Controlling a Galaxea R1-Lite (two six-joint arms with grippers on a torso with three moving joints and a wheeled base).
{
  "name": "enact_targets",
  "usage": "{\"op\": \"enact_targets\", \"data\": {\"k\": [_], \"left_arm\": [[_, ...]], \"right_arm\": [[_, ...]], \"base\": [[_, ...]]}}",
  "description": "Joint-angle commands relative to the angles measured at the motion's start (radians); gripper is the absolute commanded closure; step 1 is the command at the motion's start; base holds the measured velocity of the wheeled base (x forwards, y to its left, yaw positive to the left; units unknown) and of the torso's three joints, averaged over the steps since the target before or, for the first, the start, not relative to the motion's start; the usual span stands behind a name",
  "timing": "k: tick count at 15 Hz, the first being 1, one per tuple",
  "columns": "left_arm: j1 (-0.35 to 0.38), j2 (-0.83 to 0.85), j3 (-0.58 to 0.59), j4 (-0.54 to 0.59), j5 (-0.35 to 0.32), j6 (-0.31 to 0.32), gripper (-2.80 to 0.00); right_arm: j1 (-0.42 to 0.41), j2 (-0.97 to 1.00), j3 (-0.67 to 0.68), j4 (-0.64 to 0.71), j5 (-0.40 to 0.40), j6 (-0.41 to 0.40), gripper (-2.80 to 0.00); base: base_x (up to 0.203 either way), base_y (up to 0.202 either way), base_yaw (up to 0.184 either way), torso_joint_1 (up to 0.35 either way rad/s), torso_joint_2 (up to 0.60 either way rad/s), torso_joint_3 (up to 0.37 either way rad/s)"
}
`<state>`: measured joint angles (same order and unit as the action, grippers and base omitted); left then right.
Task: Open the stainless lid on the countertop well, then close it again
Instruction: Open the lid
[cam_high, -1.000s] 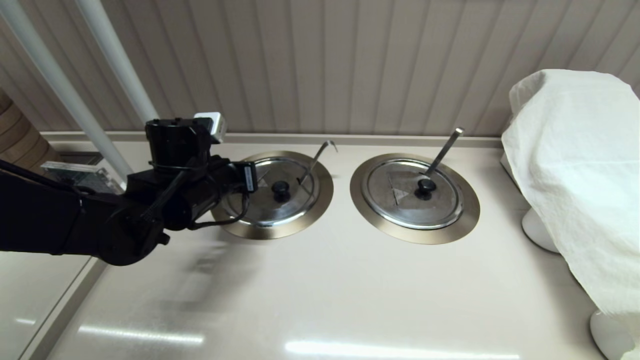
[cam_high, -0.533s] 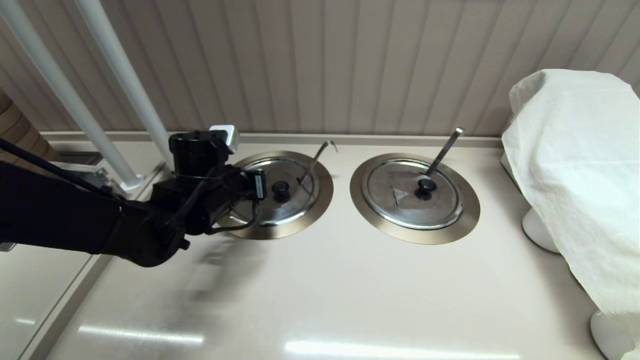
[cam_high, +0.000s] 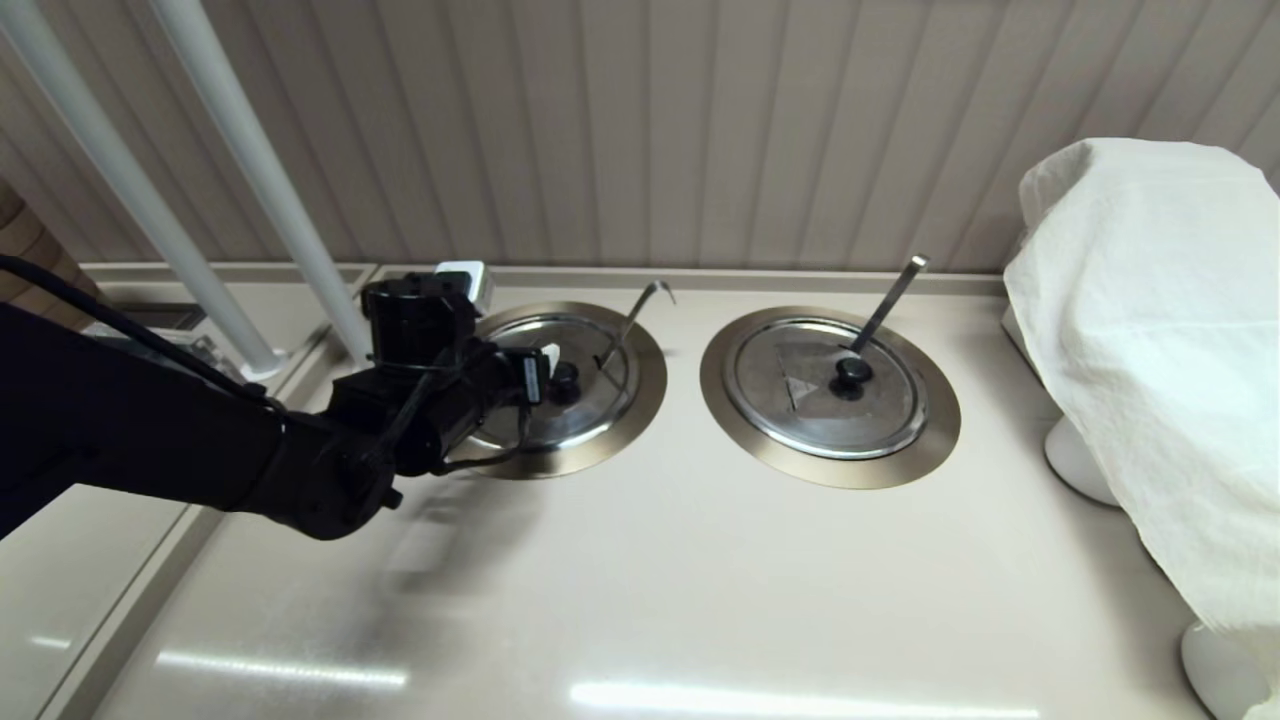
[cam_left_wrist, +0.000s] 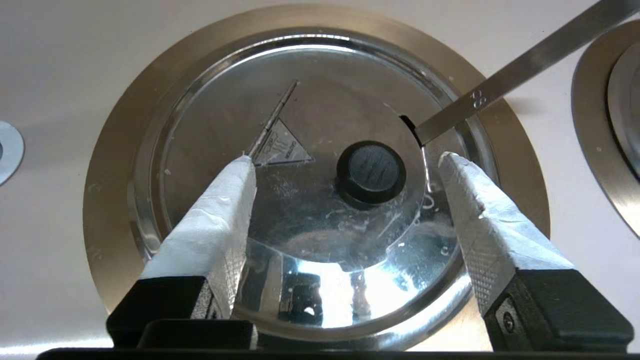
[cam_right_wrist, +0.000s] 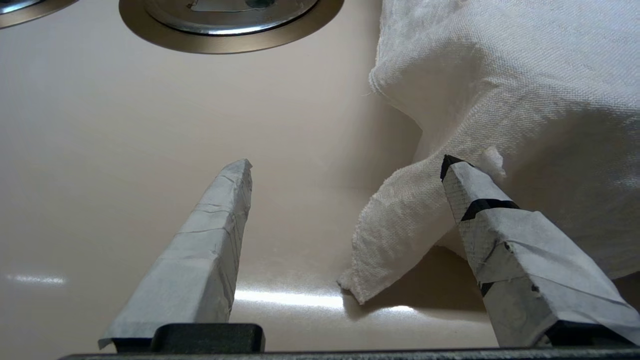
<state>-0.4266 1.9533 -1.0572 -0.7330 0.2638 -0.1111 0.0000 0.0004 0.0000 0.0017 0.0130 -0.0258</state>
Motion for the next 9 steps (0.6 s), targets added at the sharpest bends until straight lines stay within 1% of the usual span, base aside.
{"op": "enact_targets", "data": {"k": [1, 9], "left_arm": [[0.003, 0.022, 0.005, -0.044, 0.003, -0.001, -2.8], [0.017, 0.038, 0.006, -0.051, -0.003, -0.001, -2.8]], "right_arm": [[0.0, 0.0, 0.0, 0.0, 0.001, 0.0, -2.8], [0.0, 0.0, 0.0, 0.0, 0.001, 0.0, -2.8]], "base": [[0.0, 0.0, 0.0, 0.0, 0.0, 0.0], [0.0, 0.0, 0.0, 0.0, 0.0, 0.0]]}}
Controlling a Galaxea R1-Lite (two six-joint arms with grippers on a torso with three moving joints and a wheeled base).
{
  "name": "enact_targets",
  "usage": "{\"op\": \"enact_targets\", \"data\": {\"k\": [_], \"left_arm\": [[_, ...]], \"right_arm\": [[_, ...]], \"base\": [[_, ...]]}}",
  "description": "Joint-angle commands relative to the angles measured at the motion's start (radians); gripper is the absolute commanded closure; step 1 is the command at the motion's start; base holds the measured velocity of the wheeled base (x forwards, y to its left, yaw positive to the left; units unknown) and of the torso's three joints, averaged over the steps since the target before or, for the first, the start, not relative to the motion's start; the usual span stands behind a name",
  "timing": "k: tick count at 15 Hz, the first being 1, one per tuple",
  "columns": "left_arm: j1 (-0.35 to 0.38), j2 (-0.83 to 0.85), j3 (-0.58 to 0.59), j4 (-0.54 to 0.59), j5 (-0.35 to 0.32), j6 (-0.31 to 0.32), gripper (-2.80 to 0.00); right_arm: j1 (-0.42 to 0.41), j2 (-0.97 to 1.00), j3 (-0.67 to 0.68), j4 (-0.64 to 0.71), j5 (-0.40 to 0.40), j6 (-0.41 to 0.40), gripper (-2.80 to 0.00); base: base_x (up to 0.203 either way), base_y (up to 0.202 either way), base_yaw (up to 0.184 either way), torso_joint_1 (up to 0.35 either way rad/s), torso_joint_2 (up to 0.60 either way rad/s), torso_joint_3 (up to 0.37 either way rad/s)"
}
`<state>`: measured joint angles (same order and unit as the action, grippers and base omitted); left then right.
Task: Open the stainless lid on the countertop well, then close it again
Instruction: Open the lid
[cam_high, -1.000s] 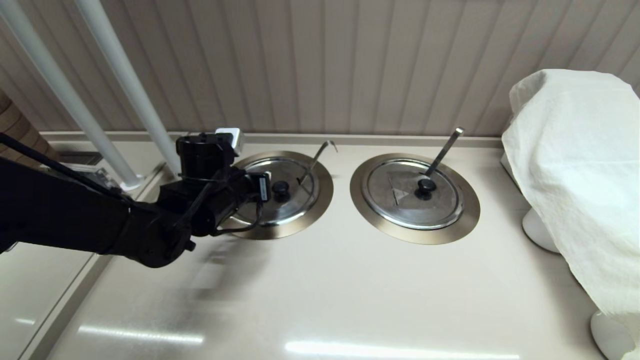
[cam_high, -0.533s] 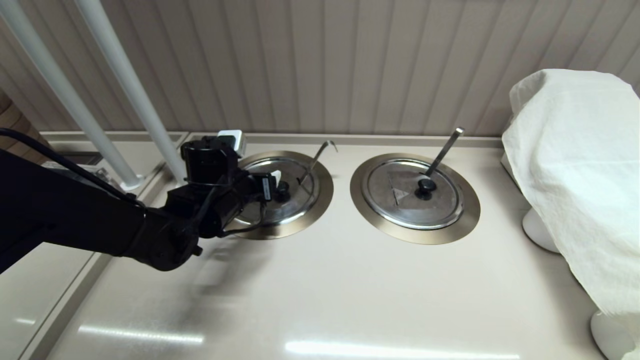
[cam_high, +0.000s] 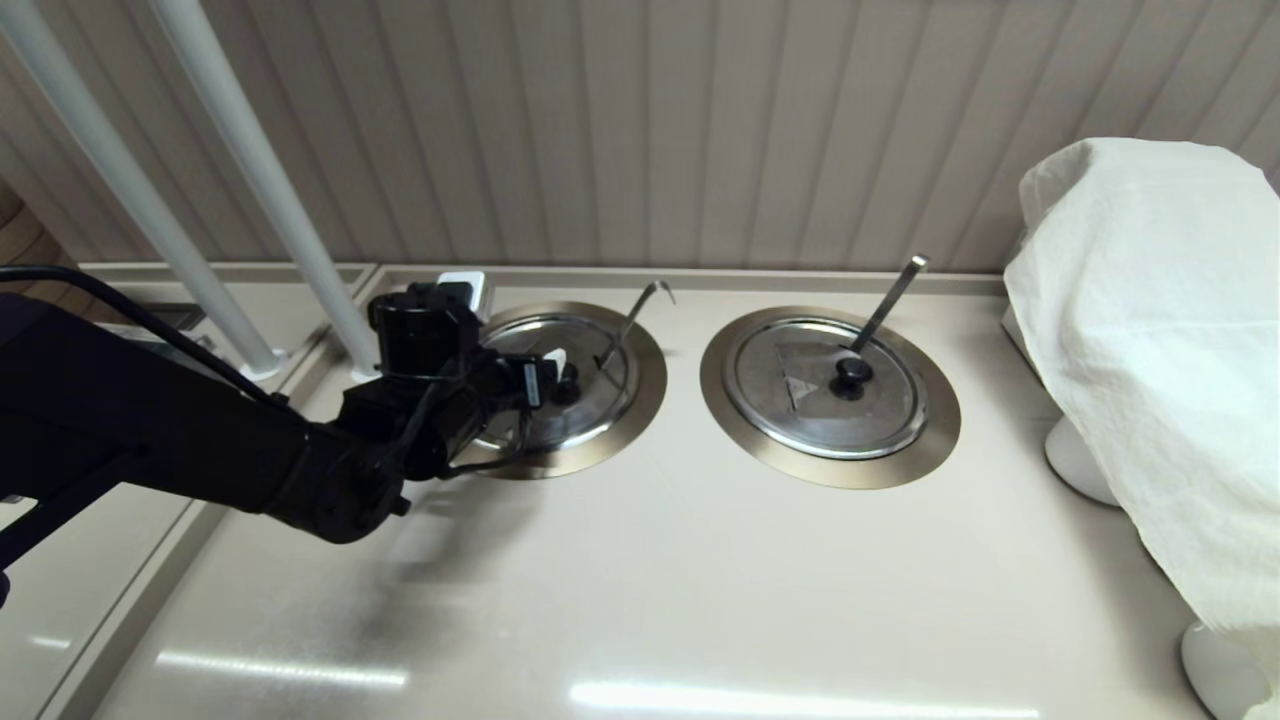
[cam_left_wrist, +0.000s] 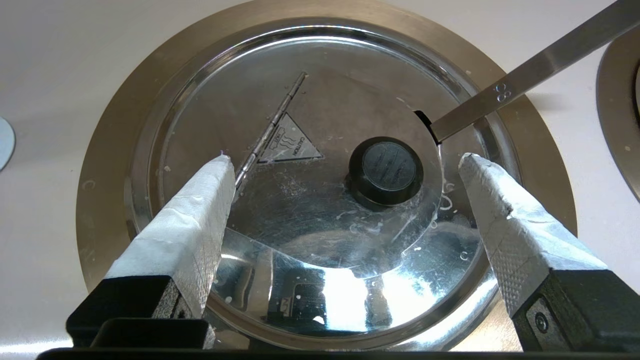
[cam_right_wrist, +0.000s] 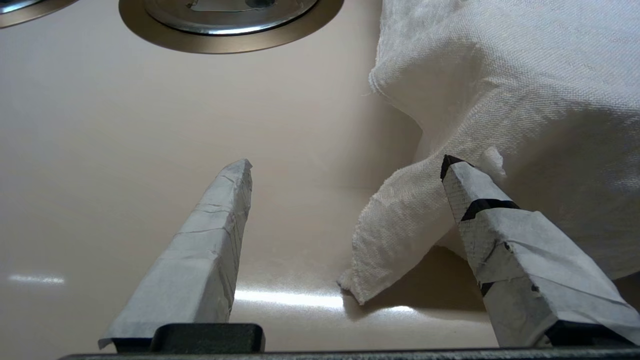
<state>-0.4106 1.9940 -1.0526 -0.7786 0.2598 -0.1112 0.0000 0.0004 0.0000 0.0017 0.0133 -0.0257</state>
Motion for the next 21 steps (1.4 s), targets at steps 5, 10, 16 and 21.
{"op": "enact_targets", "data": {"k": [5, 10, 16, 21], "left_arm": [[0.006, 0.016, 0.008, -0.023, -0.002, -0.002, -2.8], [0.01, 0.011, 0.01, -0.034, -0.002, -0.002, -2.8], [0.012, 0.011, 0.01, -0.034, -0.002, -0.002, -2.8], [0.01, 0.034, 0.01, -0.036, -0.002, -0.001, -2.8]], "right_arm": [[0.0, 0.0, 0.0, 0.0, 0.001, 0.0, -2.8], [0.0, 0.0, 0.0, 0.0, 0.001, 0.0, -2.8], [0.0, 0.0, 0.0, 0.0, 0.001, 0.0, -2.8], [0.0, 0.0, 0.0, 0.0, 0.001, 0.0, -2.8]], "base": [[0.0, 0.0, 0.0, 0.0, 0.0, 0.0], [0.0, 0.0, 0.0, 0.0, 0.0, 0.0], [0.0, 0.0, 0.0, 0.0, 0.0, 0.0], [0.0, 0.0, 0.0, 0.0, 0.0, 0.0]]}}
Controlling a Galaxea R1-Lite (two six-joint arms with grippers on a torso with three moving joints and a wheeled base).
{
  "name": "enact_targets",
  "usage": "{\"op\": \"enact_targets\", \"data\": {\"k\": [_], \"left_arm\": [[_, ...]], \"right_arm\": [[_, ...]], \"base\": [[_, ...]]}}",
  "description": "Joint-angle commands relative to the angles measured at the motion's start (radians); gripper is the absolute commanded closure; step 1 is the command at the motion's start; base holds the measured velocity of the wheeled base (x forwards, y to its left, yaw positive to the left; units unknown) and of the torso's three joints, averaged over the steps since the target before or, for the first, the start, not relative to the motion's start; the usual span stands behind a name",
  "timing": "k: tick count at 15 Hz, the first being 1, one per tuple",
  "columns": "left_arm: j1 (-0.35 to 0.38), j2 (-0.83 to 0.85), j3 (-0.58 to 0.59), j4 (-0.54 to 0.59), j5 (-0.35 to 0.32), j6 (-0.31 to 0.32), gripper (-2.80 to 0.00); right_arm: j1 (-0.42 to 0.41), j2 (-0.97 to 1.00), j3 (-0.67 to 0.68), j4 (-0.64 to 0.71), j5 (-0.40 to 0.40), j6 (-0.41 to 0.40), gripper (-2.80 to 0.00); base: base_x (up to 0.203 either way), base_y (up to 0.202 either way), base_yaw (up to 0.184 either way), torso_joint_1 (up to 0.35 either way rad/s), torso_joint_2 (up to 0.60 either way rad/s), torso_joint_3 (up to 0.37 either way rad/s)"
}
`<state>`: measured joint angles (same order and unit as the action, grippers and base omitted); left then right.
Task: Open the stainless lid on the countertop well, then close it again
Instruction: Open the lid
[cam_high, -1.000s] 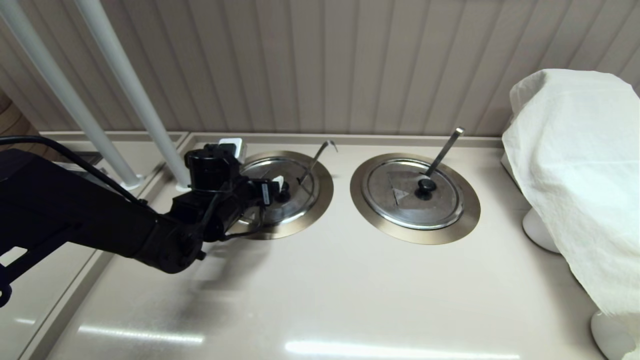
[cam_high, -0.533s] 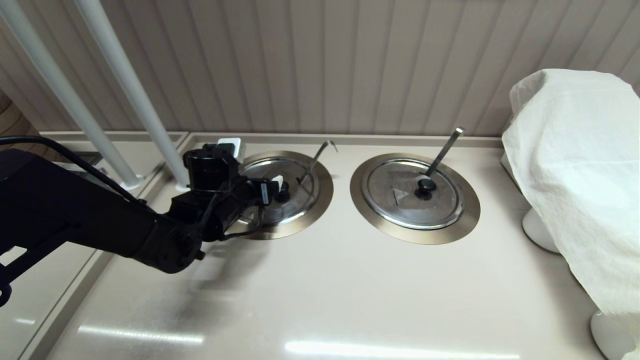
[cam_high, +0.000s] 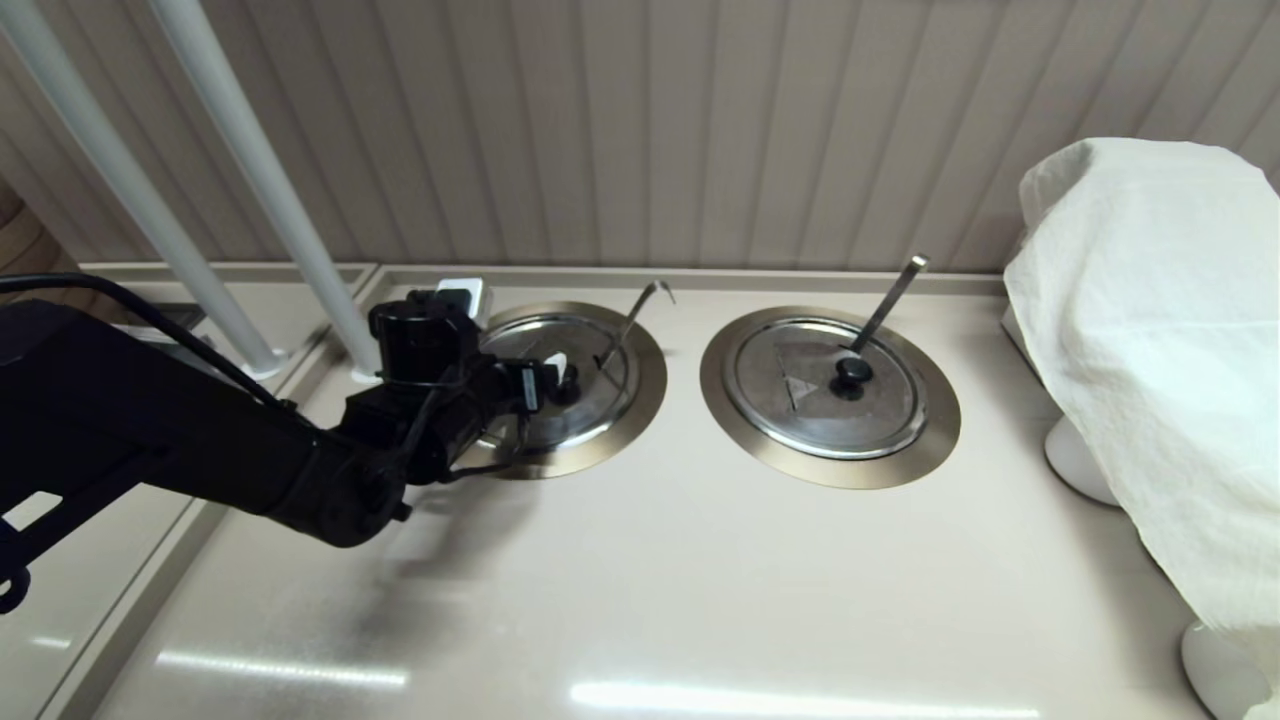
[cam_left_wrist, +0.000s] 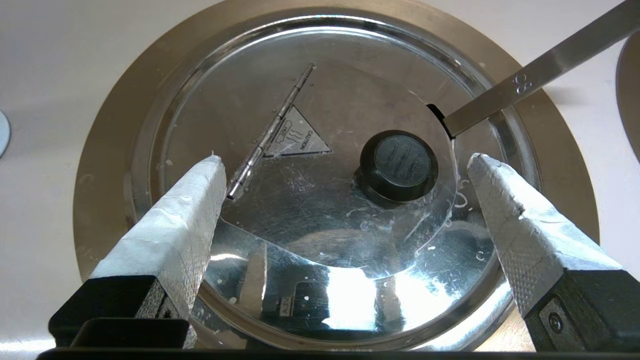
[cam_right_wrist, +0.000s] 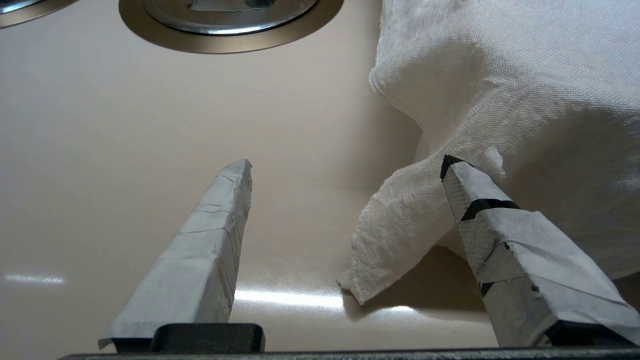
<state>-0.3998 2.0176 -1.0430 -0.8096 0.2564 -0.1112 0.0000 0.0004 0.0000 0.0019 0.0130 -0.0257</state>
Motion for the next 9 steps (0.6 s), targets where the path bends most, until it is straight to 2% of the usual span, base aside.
{"op": "enact_targets", "data": {"k": [1, 9], "left_arm": [[-0.001, 0.023, -0.002, -0.007, 0.002, -0.001, -2.8], [-0.005, 0.09, -0.008, -0.036, 0.007, 0.002, -2.8]], "right_arm": [[0.0, 0.0, 0.0, 0.0, 0.001, 0.0, -2.8], [0.0, 0.0, 0.0, 0.0, 0.001, 0.0, -2.8]], "base": [[0.0, 0.0, 0.0, 0.0, 0.0, 0.0], [0.0, 0.0, 0.0, 0.0, 0.0, 0.0]]}}
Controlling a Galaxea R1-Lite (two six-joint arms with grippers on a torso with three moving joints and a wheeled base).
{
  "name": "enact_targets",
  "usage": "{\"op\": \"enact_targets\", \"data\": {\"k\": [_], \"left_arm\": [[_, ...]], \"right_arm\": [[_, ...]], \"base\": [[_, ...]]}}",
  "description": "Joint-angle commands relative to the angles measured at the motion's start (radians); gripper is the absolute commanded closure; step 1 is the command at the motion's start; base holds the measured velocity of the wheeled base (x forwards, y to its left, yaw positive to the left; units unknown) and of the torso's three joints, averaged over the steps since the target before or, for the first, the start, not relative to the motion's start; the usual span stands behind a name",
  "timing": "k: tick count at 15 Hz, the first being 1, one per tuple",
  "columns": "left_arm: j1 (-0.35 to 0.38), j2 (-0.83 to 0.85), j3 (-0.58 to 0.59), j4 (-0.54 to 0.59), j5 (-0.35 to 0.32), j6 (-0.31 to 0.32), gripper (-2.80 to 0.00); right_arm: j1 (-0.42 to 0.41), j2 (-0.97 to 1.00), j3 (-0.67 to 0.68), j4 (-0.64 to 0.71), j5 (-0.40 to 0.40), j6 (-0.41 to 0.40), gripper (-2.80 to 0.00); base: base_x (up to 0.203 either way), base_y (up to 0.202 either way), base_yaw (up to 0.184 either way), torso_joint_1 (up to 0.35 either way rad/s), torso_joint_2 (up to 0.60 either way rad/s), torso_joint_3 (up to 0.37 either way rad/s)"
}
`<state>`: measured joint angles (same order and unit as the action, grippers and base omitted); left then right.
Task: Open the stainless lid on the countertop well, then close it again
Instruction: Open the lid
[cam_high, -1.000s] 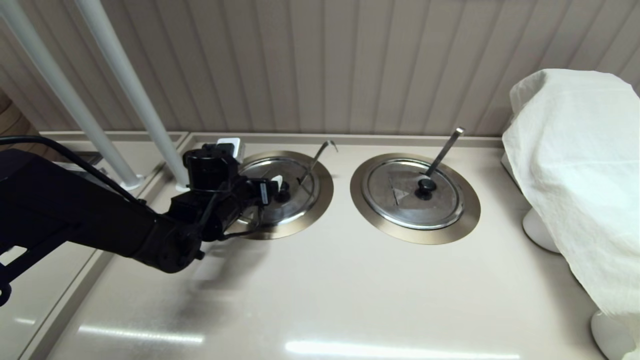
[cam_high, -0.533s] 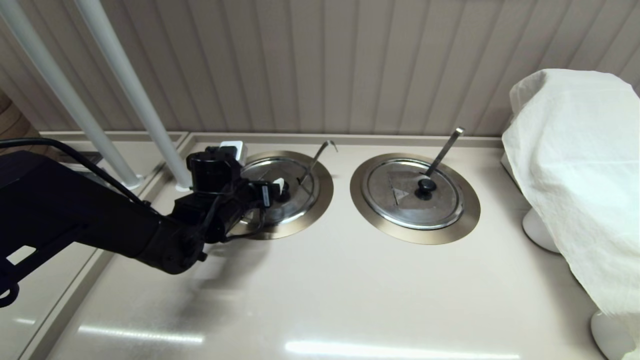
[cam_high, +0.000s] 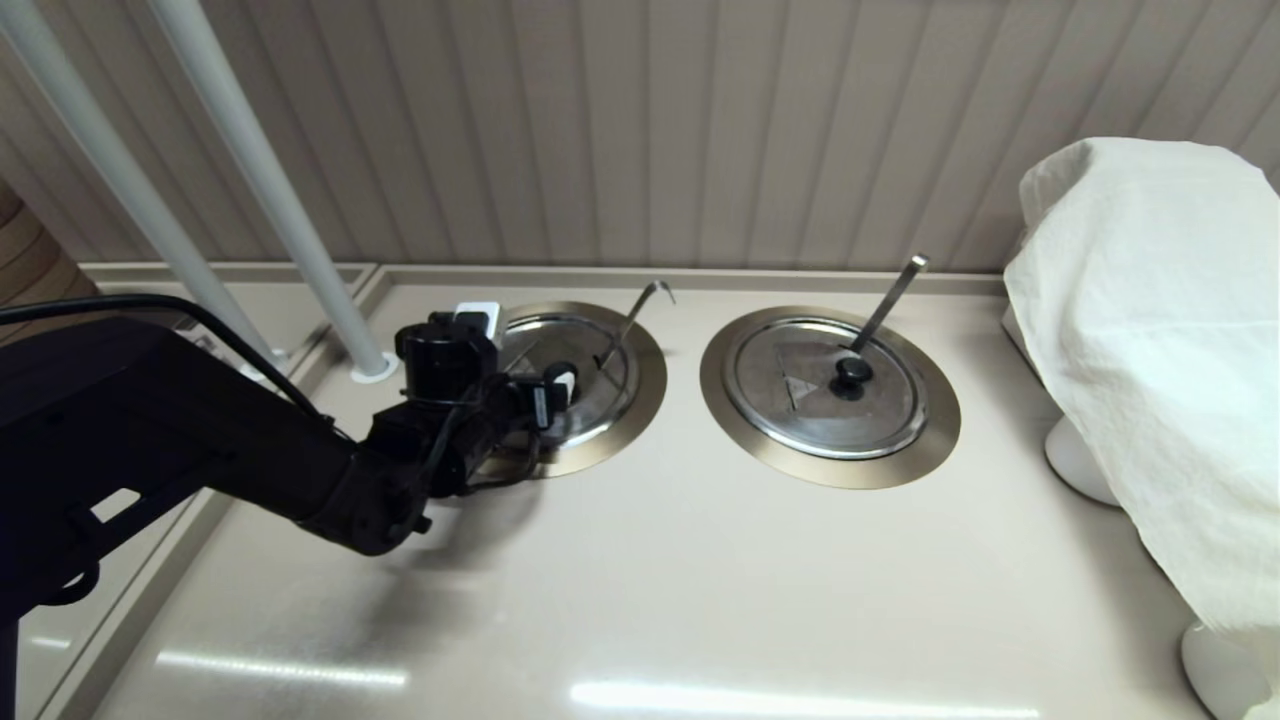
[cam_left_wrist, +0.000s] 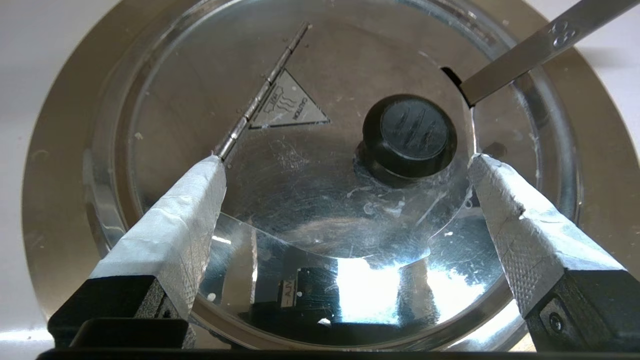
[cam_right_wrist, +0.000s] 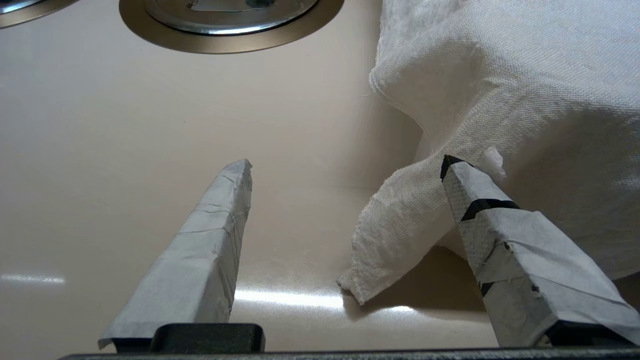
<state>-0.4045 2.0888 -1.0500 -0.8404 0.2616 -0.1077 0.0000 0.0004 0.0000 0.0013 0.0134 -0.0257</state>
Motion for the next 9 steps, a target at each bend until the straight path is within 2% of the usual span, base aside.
{"op": "enact_targets", "data": {"k": [1, 9], "left_arm": [[-0.001, 0.02, -0.001, -0.006, 0.002, -0.001, -2.8], [-0.005, 0.04, 0.005, -0.04, 0.002, 0.0, -2.8]], "right_arm": [[0.0, 0.0, 0.0, 0.0, 0.0, 0.0, -2.8], [0.0, 0.0, 0.0, 0.0, 0.0, 0.0, -2.8]], "base": [[0.0, 0.0, 0.0, 0.0, 0.0, 0.0], [0.0, 0.0, 0.0, 0.0, 0.0, 0.0]]}}
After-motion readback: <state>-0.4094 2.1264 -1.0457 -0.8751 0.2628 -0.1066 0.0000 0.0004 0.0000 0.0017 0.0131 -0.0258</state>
